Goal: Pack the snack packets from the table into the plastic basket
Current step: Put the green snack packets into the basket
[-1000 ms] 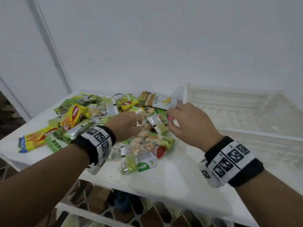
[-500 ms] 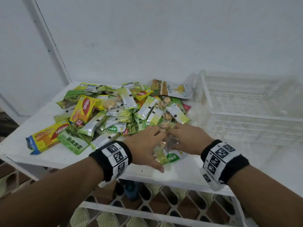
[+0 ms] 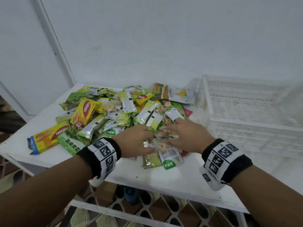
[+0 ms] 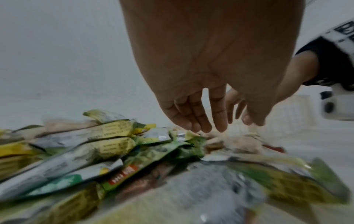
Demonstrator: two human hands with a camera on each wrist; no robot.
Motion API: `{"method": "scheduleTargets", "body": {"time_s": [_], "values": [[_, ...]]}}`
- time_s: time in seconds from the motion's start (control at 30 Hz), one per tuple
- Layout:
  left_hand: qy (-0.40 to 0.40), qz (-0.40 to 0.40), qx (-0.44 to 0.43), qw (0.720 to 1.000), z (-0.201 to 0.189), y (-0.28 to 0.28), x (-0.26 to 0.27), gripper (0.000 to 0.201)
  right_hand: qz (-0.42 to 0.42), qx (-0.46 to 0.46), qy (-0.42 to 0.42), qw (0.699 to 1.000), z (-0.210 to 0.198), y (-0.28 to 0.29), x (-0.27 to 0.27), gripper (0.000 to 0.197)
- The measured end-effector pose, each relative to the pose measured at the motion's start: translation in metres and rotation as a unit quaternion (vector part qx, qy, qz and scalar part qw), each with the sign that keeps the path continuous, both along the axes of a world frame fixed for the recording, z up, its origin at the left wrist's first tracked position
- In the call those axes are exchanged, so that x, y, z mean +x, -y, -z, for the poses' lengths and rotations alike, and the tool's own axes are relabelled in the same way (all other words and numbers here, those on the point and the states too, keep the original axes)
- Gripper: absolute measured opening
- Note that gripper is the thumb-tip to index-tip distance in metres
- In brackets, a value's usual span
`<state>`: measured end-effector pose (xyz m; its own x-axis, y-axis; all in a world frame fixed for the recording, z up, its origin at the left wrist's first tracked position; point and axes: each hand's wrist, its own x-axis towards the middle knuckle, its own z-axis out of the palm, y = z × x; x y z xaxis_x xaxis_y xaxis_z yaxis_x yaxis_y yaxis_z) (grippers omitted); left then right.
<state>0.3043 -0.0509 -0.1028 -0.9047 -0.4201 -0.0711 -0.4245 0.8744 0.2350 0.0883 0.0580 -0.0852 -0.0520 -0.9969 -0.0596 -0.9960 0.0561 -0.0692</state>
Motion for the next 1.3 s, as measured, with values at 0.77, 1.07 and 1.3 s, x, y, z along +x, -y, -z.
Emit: {"method": "scheduleTargets", "body": {"time_s": [0.77, 1.07, 1.3], "values": [[-0.061, -0.229, -0.079, 0.968, -0.017, 0.139, 0.204, 0.064, -0.121, -0.051, -0.021, 0.991, -0.019, 0.153, 0.166, 0.051], [0.166, -0.191, 0.017, 0.967, -0.001, 0.209, 0.276, 0.098, -0.137, 0.031, -0.028, 0.99, -0.001, 0.201, 0.256, 0.071], [0.072, -0.22, -0.013, 0.973, 0.0, 0.251, 0.265, 0.055, -0.137, 0.036, -0.057, 0.988, 0.01, 0.224, 0.278, 0.071]]}}
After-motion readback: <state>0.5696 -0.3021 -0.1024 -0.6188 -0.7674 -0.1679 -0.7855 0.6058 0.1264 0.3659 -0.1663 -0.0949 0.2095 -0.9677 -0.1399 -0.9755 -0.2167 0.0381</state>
